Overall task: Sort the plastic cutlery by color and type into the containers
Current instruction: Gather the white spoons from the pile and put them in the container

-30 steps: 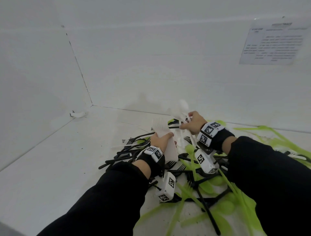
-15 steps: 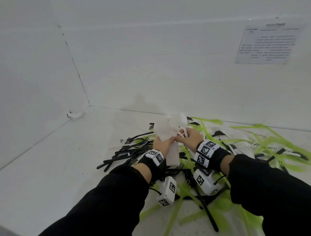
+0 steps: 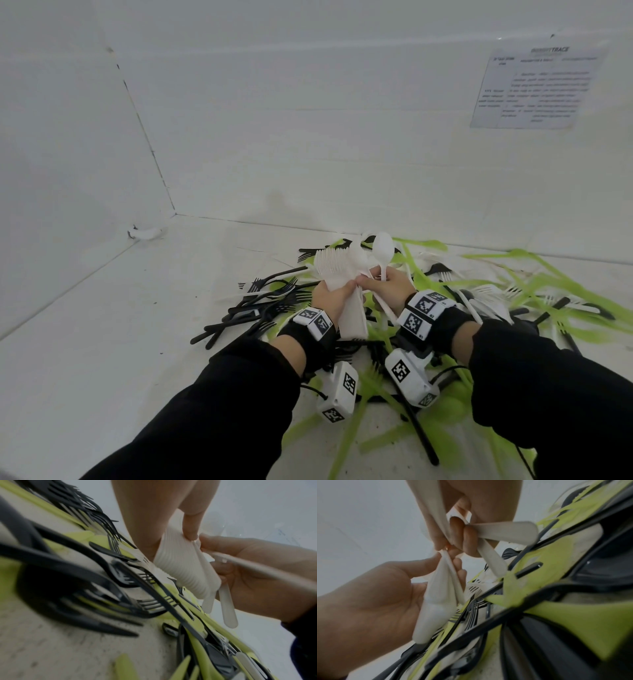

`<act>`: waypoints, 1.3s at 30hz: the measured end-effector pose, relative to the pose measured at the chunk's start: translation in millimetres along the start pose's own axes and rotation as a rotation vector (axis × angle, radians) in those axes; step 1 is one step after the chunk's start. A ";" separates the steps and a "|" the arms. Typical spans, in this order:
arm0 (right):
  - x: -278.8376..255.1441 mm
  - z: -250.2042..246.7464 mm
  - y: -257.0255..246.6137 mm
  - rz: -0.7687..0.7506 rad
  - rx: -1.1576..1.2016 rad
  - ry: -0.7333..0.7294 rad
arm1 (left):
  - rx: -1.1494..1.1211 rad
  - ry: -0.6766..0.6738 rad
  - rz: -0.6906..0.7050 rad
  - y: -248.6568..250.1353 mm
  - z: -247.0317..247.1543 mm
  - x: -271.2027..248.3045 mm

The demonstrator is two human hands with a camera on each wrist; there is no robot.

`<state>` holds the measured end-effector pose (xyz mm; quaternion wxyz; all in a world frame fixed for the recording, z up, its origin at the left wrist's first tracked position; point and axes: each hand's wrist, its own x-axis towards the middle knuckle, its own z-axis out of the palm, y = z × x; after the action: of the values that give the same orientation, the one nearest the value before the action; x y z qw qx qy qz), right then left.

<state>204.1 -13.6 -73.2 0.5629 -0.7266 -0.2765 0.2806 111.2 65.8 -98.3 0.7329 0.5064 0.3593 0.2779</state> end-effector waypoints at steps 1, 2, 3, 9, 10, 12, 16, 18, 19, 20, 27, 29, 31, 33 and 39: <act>-1.0 -0.8 -0.2 0.026 -0.006 -0.009 | 0.008 -0.006 0.007 -2.0 0.4 0.8; -2.0 -1.2 0.3 0.054 0.007 -0.028 | 0.012 -0.009 0.011 -3.3 0.3 1.5; -1.9 -1.5 2.1 0.082 0.042 -0.049 | 0.012 -0.016 0.007 -3.8 0.4 1.9; -1.3 -3.0 6.7 0.027 -0.012 -0.057 | 0.009 0.003 -0.001 -2.8 3.7 -2.6; -1.9 -3.7 6.5 -0.001 -0.066 -0.035 | 0.015 0.011 0.003 -2.6 3.6 -3.3; -1.5 -4.9 9.5 0.002 -0.055 -0.009 | 0.028 0.014 -0.005 -2.3 3.7 -4.1; -1.4 -7.7 12.1 0.050 -0.021 0.010 | -0.012 -0.004 -0.016 -1.3 5.0 -7.0; -1.5 -8.5 12.5 0.034 -0.036 -0.006 | -0.024 -0.002 0.005 -4.4 5.4 -5.4; -2.0 -9.2 12.3 0.033 -0.024 -0.011 | -0.026 0.012 0.019 -8.2 5.4 -2.1; -2.1 -9.9 12.4 0.030 -0.005 -0.021 | -0.024 0.017 0.030 -10.8 5.6 0.8; -5.1 -6.0 10.1 0.042 0.099 -0.062 | 0.020 0.024 0.063 -4.9 8.1 -4.1; -4.8 -4.0 10.2 0.042 0.102 -0.024 | 0.037 0.024 0.058 -4.9 9.0 -6.2; -3.8 -2.2 10.6 0.034 0.084 0.017 | 0.050 0.017 0.054 -4.2 9.3 -8.3; -2.7 -0.6 8.5 0.041 0.079 0.034 | 0.049 -0.009 0.043 -2.1 8.8 -9.9; -6.1 1.6 -3.7 0.182 0.234 -0.013 | 0.075 -0.070 0.055 -2.1 7.0 -11.5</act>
<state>198.5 -16.1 -69.4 0.6142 -0.6763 -0.1787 0.3653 110.2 52.4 -95.8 0.7176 0.5528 0.3295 0.2664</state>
